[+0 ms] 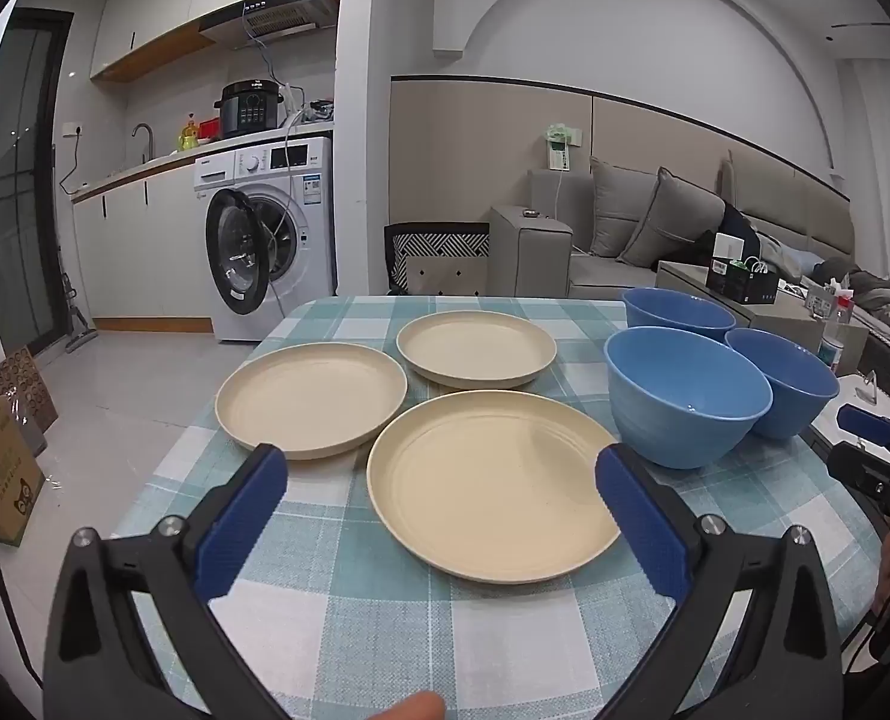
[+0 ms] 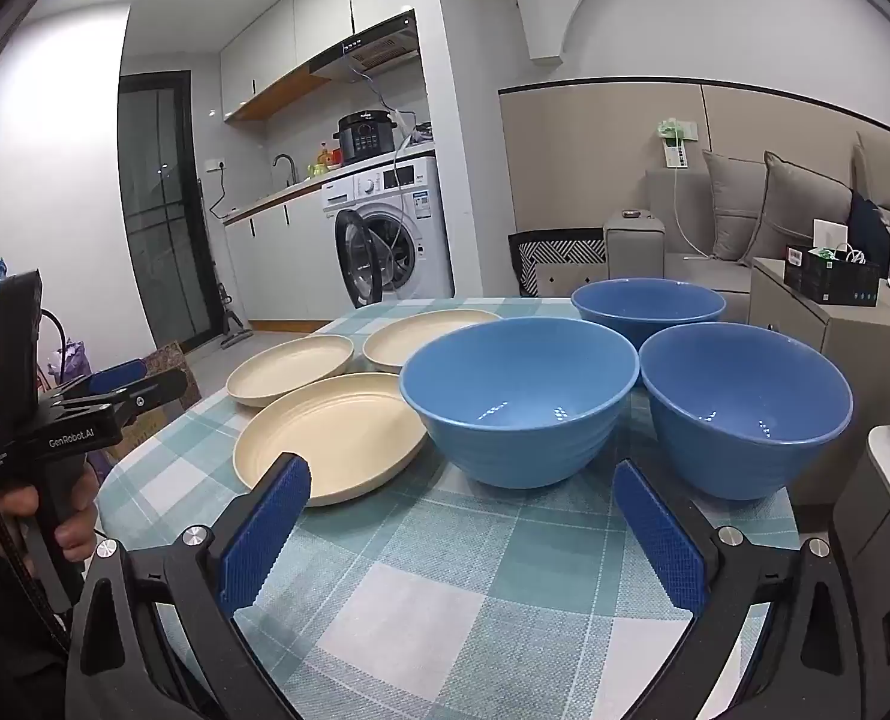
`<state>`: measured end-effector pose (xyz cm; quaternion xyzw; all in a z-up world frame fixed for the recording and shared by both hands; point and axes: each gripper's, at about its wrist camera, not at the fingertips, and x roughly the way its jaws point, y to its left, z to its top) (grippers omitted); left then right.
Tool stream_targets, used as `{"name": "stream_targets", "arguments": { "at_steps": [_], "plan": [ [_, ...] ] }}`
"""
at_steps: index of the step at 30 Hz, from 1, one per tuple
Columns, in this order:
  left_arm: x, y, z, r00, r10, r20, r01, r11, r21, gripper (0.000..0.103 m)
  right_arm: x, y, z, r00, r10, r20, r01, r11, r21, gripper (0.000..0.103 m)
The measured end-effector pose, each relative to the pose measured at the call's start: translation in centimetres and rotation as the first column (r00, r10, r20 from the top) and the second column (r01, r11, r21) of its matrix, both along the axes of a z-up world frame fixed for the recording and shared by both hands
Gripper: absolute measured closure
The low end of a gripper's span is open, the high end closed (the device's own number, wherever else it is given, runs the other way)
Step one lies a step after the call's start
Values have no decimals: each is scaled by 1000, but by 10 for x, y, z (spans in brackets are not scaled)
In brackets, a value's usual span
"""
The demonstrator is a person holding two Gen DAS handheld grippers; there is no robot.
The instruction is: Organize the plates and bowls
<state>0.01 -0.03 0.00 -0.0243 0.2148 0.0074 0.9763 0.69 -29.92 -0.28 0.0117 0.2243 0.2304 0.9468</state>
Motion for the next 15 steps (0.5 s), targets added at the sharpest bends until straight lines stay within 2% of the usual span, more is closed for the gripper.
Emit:
{"name": "stream_targets", "arguments": {
  "at_steps": [15],
  "plan": [
    [-5,2,7,1000,-2,20,1,1000,16,0,-3,2,3,1000,3,3,-3,1000,6,0]
  ]
}}
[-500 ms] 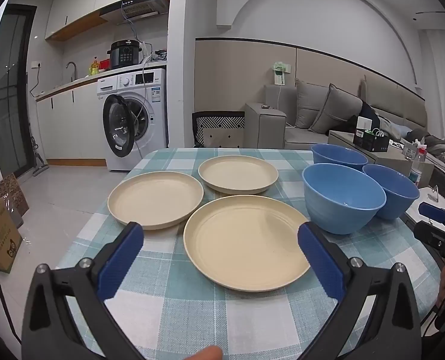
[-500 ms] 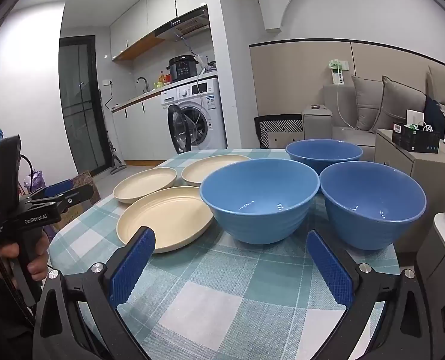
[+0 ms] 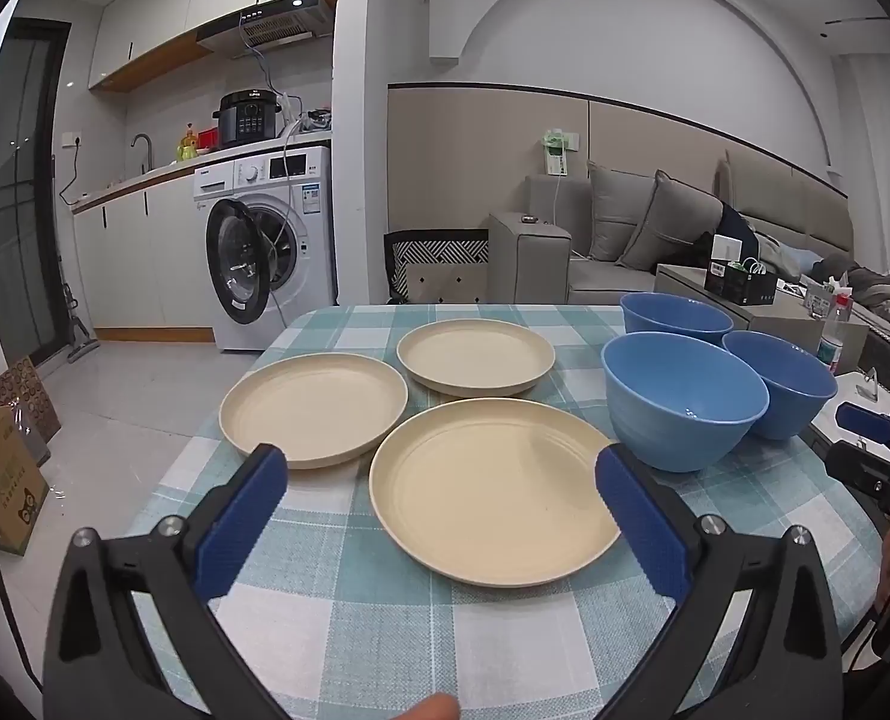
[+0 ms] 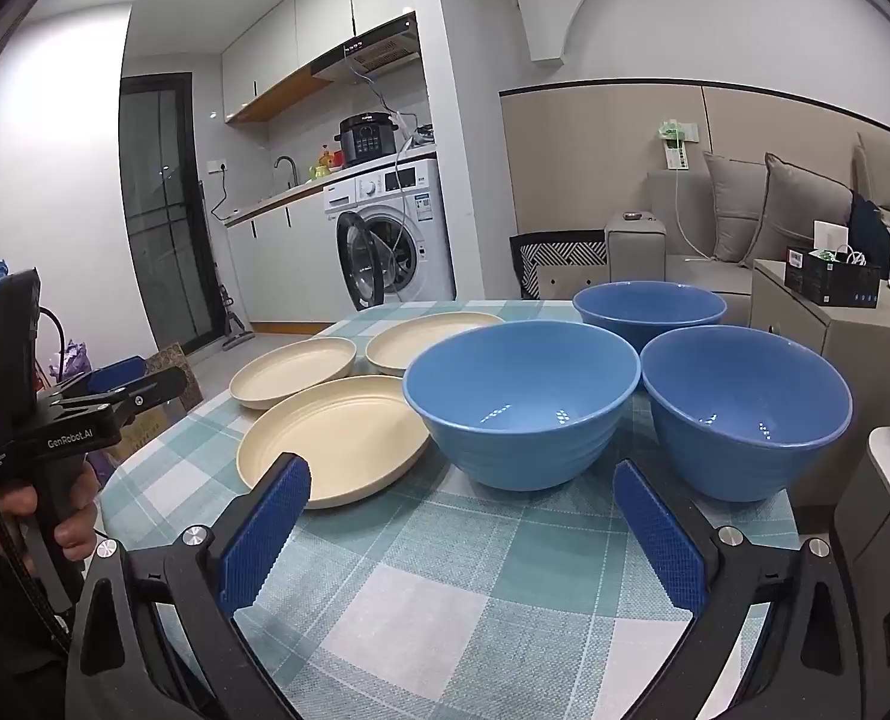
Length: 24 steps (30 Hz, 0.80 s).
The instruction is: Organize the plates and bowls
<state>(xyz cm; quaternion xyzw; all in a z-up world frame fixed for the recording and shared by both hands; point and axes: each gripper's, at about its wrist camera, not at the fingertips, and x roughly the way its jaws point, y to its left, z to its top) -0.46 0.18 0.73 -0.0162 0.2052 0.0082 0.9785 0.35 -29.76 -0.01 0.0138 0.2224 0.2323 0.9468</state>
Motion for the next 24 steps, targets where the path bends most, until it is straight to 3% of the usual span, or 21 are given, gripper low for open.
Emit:
{"name": "stream_targets", "arguments": {
  "at_steps": [24],
  "plan": [
    [0,-1,2,999,27,25,-27,1000,2,0,0,5,-3,1000,14,5,-14,1000,-15,0]
  ]
}}
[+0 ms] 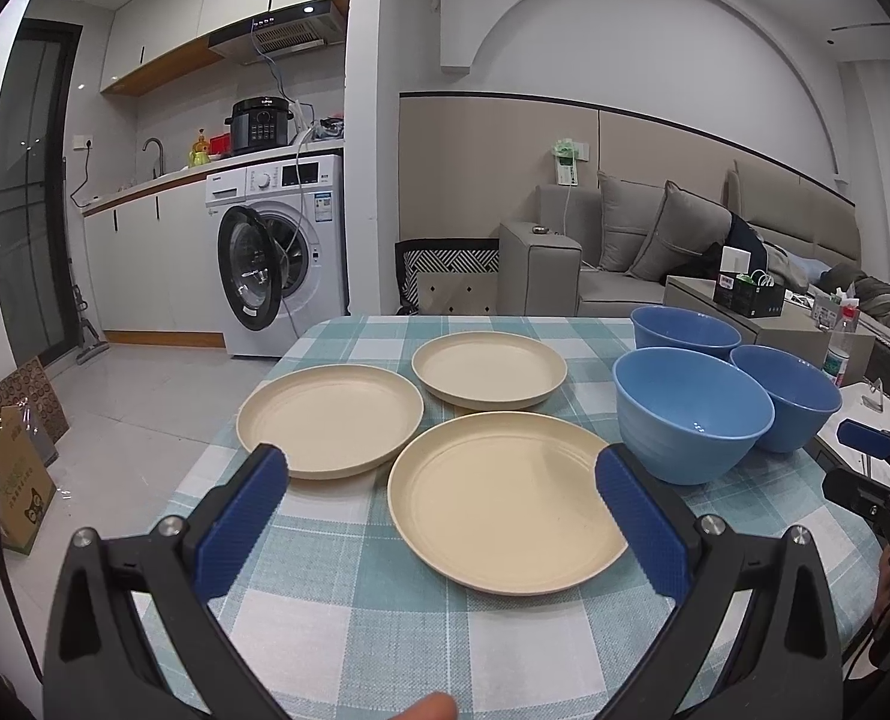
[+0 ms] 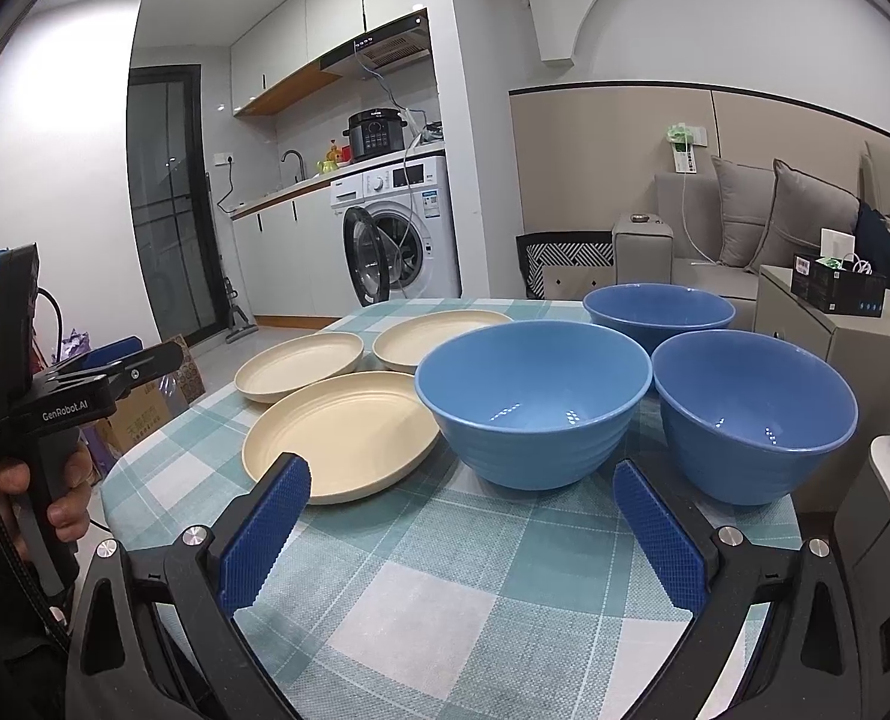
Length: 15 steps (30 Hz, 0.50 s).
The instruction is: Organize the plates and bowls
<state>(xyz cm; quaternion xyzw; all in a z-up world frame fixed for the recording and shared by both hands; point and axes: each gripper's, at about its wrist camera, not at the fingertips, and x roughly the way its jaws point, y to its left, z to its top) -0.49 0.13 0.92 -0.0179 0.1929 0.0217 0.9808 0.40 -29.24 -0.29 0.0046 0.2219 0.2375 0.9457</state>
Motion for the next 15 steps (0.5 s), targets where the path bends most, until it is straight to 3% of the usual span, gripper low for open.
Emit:
{"name": "stream_targets", "arguments": {
  "at_steps": [15],
  "plan": [
    [-6,-1,4,1000,-2,12,2,1000,-1,0,-4,3,4,1000,5,9,-5,1000,-7,0]
  ]
}}
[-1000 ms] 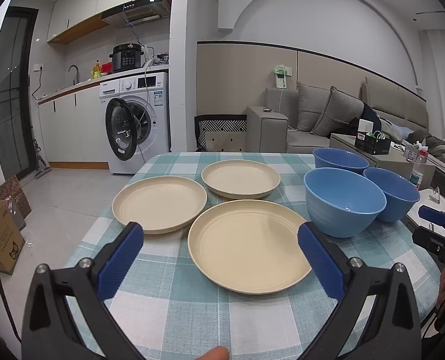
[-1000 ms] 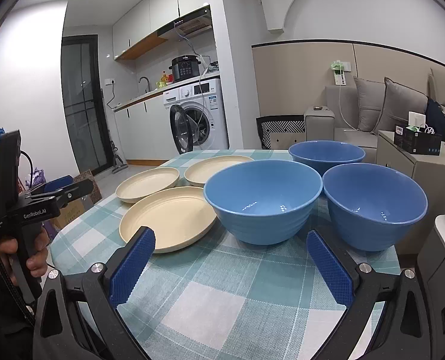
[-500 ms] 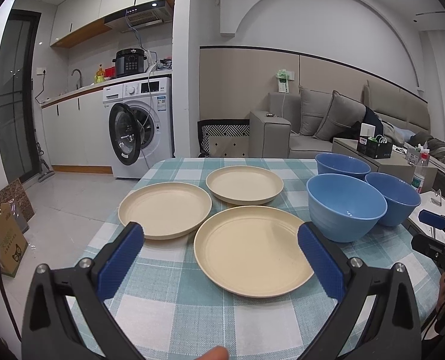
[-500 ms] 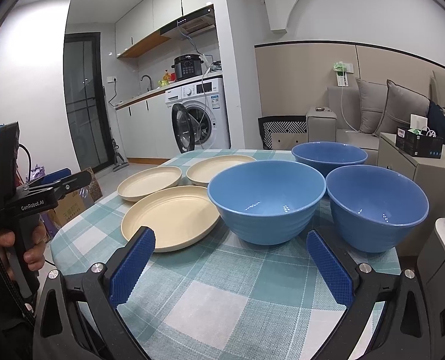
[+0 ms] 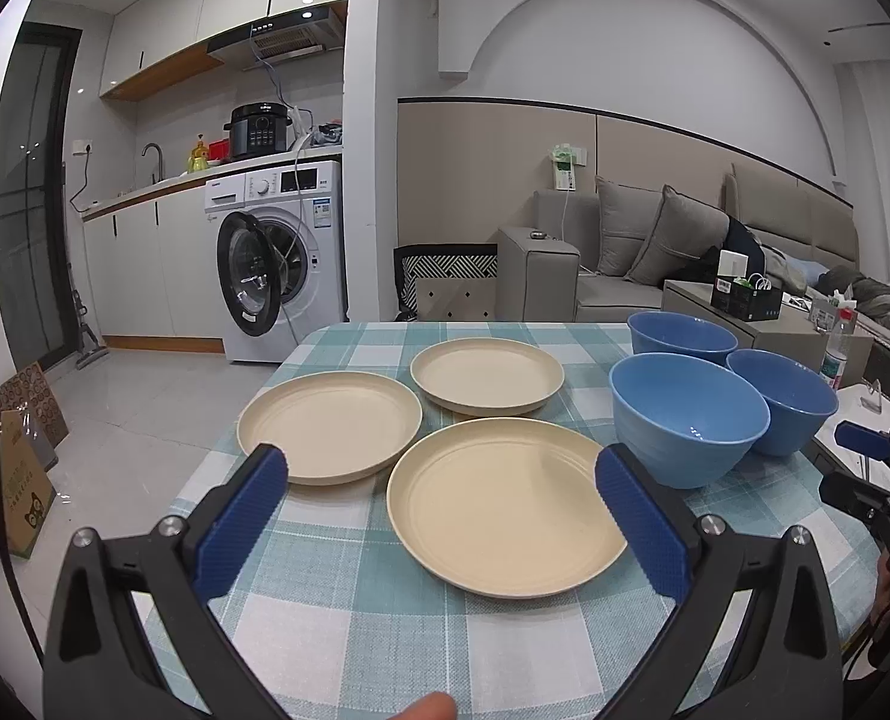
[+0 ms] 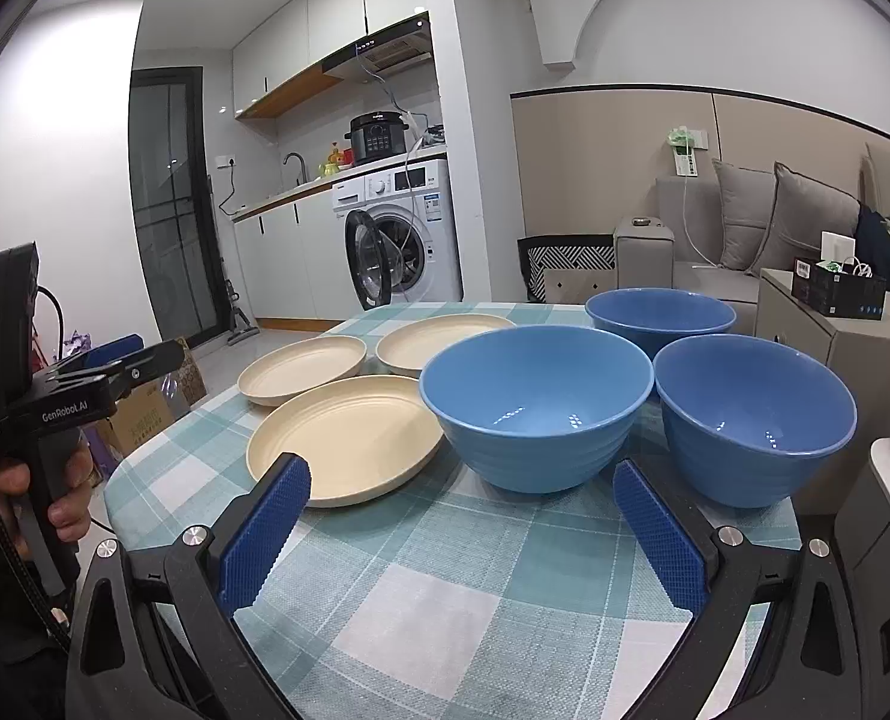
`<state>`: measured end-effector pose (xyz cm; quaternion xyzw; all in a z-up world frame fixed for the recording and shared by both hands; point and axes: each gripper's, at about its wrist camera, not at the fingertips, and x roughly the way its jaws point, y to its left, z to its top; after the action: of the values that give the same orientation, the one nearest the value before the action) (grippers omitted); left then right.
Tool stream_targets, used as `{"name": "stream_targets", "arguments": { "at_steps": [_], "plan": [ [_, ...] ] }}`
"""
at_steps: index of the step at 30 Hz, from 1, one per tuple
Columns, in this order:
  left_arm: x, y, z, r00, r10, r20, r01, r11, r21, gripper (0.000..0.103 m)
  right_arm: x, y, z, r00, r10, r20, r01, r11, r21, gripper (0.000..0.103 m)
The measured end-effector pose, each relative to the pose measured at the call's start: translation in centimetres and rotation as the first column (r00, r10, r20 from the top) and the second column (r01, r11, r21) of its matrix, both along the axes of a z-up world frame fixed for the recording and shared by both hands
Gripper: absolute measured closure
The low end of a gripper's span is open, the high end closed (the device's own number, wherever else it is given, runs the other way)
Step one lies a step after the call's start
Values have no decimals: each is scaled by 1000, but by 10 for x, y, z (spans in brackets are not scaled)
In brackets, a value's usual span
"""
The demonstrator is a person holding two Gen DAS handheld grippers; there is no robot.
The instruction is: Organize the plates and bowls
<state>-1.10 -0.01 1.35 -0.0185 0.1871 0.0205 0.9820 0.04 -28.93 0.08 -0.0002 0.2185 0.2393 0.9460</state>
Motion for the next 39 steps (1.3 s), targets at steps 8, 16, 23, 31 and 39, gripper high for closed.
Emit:
{"name": "stream_targets", "arguments": {
  "at_steps": [8,16,23,31,39],
  "plan": [
    [0,0,2,1000,8,0,-8,1000,6,0,1,-1,0,1000,2,-3,-2,1000,7,0],
    [1,1,2,1000,6,-7,-6,1000,7,0,0,-1,0,1000,3,-4,-3,1000,10,0],
    [7,1,-2,1000,3,-30,-3,1000,11,0,2,-1,2,1000,-2,-13,2,1000,19,0],
    [8,1,1,999,-9,-32,10,999,31,0,9,-1,13,1000,-6,-14,7,1000,8,0],
    [11,7,10,1000,5,-14,-5,1000,12,0,13,1,29,1000,23,5,-23,1000,7,0]
  ]
}}
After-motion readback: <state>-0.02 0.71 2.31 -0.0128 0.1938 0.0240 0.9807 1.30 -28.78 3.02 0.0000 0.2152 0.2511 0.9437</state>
